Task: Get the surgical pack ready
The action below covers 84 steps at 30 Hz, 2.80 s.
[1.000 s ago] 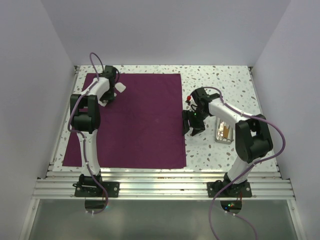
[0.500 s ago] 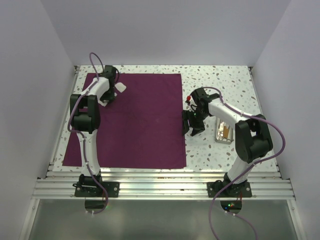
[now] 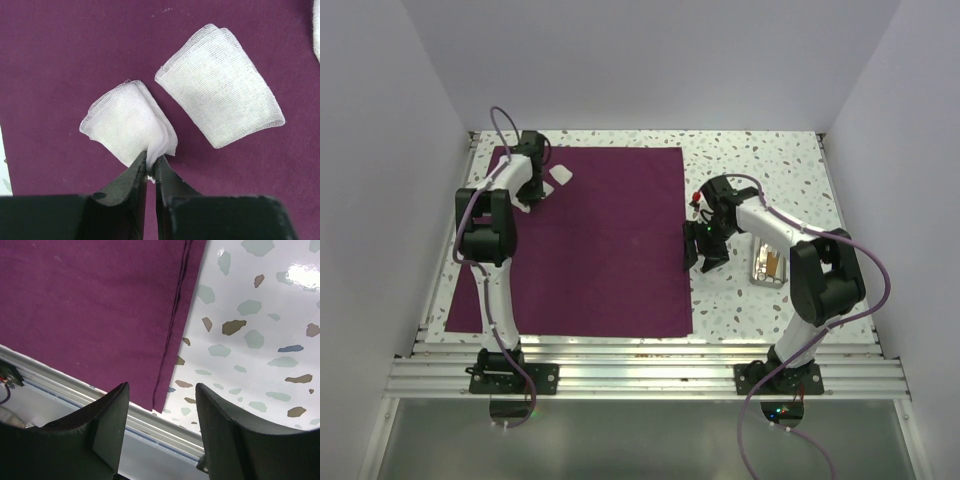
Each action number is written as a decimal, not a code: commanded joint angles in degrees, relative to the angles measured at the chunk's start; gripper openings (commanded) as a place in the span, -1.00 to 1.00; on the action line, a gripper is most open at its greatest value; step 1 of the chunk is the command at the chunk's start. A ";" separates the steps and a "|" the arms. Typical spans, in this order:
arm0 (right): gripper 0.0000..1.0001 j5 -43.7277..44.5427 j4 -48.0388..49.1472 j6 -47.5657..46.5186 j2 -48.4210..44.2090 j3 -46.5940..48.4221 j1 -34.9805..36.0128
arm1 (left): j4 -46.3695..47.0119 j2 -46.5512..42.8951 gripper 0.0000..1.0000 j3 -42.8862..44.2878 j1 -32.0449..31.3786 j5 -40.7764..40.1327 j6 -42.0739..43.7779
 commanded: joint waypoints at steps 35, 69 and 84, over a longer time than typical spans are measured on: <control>0.48 -21.28 16.30 38.26 -3.66 8.20 2.15 | 14.24 -55.63 -1.00 -40.01 -24.18 24.29 -2.18; -0.02 -9.93 15.59 58.57 -4.98 6.88 12.26 | 14.60 -55.11 -1.00 -38.97 -45.37 16.12 -2.36; -1.00 -6.26 7.02 39.79 -3.39 10.40 5.25 | 17.85 -59.15 0.19 -41.95 -42.22 21.03 -1.74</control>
